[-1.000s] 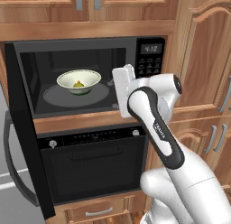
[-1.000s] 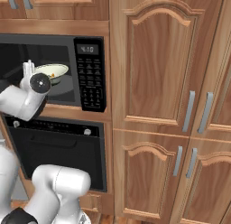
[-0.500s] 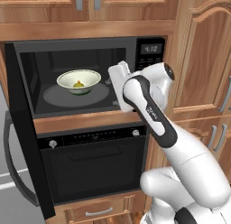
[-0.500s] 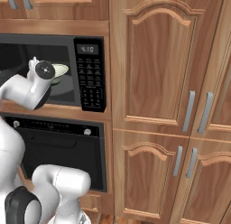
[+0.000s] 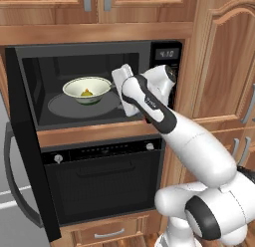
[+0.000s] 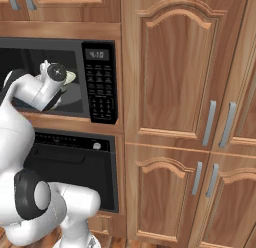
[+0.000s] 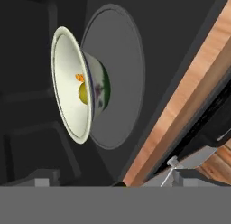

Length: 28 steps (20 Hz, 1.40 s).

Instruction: The microwave is finished heating the shrimp and lemon. Take the bowl containing the food and place it on the dining counter.

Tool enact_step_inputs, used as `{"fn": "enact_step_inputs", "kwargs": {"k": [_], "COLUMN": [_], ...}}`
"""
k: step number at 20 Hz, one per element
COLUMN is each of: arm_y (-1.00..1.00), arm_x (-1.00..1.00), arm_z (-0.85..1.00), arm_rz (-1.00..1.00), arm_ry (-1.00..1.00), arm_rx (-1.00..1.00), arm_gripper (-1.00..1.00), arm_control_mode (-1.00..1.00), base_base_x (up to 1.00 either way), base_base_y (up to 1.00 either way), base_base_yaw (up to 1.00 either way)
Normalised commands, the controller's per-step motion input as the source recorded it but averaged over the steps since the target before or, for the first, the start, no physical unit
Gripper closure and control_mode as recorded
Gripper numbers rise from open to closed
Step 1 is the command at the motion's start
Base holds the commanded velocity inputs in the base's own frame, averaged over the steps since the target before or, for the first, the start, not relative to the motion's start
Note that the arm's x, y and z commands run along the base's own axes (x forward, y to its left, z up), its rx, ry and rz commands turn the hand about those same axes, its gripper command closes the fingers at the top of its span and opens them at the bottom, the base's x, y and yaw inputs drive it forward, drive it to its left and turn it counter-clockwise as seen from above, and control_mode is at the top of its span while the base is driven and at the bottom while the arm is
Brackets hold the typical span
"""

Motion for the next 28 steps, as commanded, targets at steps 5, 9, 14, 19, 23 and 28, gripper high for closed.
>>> {"fn": "enact_step_inputs", "kwargs": {"k": [5,9,14,19,23,28], "arm_y": [0.49,0.27,0.26,0.20,0.08,0.04], "arm_x": [0.46,0.50,0.57,0.56,0.47,0.42], "arm_z": [-0.29,-0.16,-0.20,-0.15,-0.08,-0.10], "arm_rz": [0.00,0.00,0.00,0.00,0.00,0.00], "arm_ry": [0.01,0.00,0.00,0.00,0.00,0.00], "arm_rx": [-0.04,-0.04,-0.08,-0.07,-0.06,-0.05], "arm_gripper": [-1.00,-1.00,-1.00,-1.00,-1.00,-1.00], "arm_control_mode": [-1.00,-1.00,-1.00,-1.00,-1.00,-1.00], "base_base_x": [0.00,0.00,0.00,0.00,0.00,0.00], "base_base_y": [0.00,0.00,0.00,0.00,0.00,0.00], "base_base_yaw": [0.00,0.00,0.00,0.00,0.00,0.00]}}
